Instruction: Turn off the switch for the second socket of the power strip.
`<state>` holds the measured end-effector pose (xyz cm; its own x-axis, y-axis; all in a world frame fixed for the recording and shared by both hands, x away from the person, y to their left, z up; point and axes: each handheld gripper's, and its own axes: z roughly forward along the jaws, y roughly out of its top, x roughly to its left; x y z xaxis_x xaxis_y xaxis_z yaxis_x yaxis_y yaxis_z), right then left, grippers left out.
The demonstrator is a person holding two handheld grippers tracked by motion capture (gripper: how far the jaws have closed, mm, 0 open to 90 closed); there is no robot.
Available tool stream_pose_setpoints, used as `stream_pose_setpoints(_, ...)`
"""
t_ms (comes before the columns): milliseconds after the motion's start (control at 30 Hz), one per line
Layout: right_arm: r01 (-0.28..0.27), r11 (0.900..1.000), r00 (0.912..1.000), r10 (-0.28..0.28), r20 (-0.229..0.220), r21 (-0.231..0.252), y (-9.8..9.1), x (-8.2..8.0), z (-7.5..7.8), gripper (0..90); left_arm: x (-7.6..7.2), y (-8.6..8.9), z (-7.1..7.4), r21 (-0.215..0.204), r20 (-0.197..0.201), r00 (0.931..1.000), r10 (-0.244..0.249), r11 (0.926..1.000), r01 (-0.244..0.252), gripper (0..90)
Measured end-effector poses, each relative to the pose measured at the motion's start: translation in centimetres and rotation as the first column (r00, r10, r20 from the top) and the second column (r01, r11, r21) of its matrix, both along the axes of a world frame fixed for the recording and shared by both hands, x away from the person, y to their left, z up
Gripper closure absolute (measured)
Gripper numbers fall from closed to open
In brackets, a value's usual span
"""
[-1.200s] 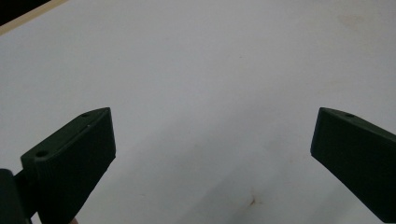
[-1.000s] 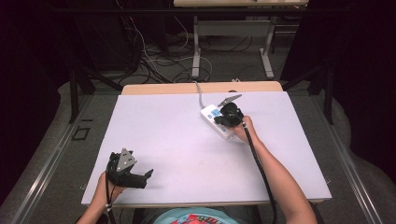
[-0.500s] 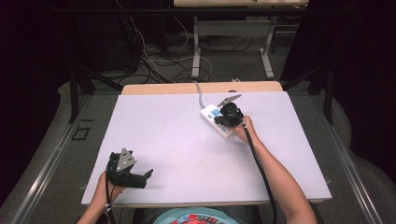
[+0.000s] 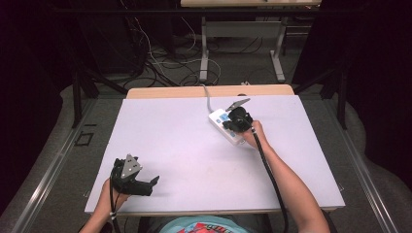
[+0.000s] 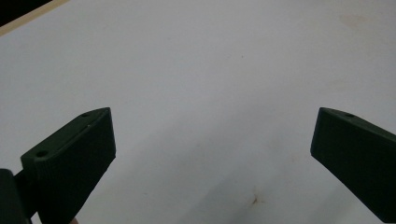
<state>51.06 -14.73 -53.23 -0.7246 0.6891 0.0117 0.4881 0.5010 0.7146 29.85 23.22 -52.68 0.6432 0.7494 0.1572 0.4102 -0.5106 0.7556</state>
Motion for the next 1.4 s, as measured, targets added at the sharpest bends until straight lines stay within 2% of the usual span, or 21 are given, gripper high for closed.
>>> stream_pose_setpoints(100, -0.009, 0.9999, 0.9996, 0.01, 0.027, -0.014, 0.14, 0.01, -0.03, 90.0, 0.01, 0.03, 0.0, -0.001, 0.001, 1.0, 0.0, 1.0, 0.0, 0.0)
stream_pose_setpoints(200, -0.006, 0.9997, 0.9998, 0.007, 0.017, -0.022, 0.27, -0.12, 0.07, 90.0, -0.01, 0.03, 0.01, 0.0, 0.0, 1.0, 0.002, 1.0, -0.002, 0.0)
stream_pose_setpoints(233, -0.014, 0.9997, 0.9994, 0.014, 0.031, -0.021, 0.26, -0.05, 0.02, 90.0, -0.02, 0.03, 0.01, -0.001, 0.001, 1.0, 0.002, 1.0, -0.002, 0.0)
stream_pose_setpoints(267, -0.011, 0.9992, 0.9997, 0.012, 0.022, -0.039, 0.24, -0.07, 0.15, 90.0, 0.01, 0.07, 0.01, 0.005, 0.011, 0.9999, 0.004, 1.0, -0.004, 0.0)
stream_pose_setpoints(400, -0.012, 0.9991, 0.9994, 0.014, 0.032, -0.041, 0.29, -0.08, 0.13, 90.0, 0.0, 0.09, 0.02, 0.003, 0.009, 0.9999, 0.004, 1.0, -0.004, 0.0)
stream_pose_setpoints(533, -0.003, 0.9993, 0.9998, 0.004, 0.02, -0.039, 0.4, -0.2, 0.15, 90.0, 0.0, 0.09, 0.02, 0.002, 0.01, 0.9999, 0.004, 1.0, -0.004, 0.0)
stream_pose_setpoints(600, -0.014, 0.9987, 0.9992, 0.015, 0.036, -0.048, 0.41, -0.15, 0.23, 90.0, 0.0, 0.09, 0.02, 0.004, 0.009, 1.0, 0.003, 1.0, -0.003, 0.0)
stream_pose_setpoints(667, -0.014, 0.9994, 0.999, 0.015, 0.043, -0.033, 0.38, -0.16, 0.4, 90.0, 0.0, 0.08, 0.01, 0.004, 0.01, 0.9999, 0.001, 1.0, -0.001, 0.0)
stream_pose_setpoints(700, -0.021, 0.9985, 0.9985, 0.023, 0.049, -0.05, 0.41, -0.22, 0.4, 90.0, -0.01, 0.06, -0.01, 0.001, 0.007, 1.0, 0.002, 1.0, -0.002, 0.0)
stream_pose_setpoints(867, -0.017, 0.9987, 0.9988, 0.019, 0.044, -0.047, 0.46, -0.23, 0.39, 90.0, 0.0, 0.12, 0.02, 0.005, 0.015, 0.9999, 0.002, 1.0, -0.002, 0.0)
stream_pose_setpoints(900, -0.037, 0.9982, 0.9978, 0.039, 0.054, -0.047, 0.36, -0.01, 0.36, 90.0, -0.02, 0.11, 0.01, -0.001, 0.011, 0.9999, 0.003, 1.0, -0.003, 0.0)
stream_pose_setpoints(933, -0.012, 0.999, 0.9988, 0.014, 0.047, -0.042, 0.37, -0.16, 0.38, 90.0, -0.03, 0.1, 0.0, -0.005, 0.008, 1.0, 0.004, 1.0, -0.004, 0.0)
stream_pose_setpoints(1400, -0.014, 0.9993, 0.999, 0.016, 0.042, -0.033, 0.34, -0.14, 0.37, 90.0, -0.06, 0.14, 0.06, -0.006, 0.004, 1.0, 0.003, 1.0, -0.003, 0.0)
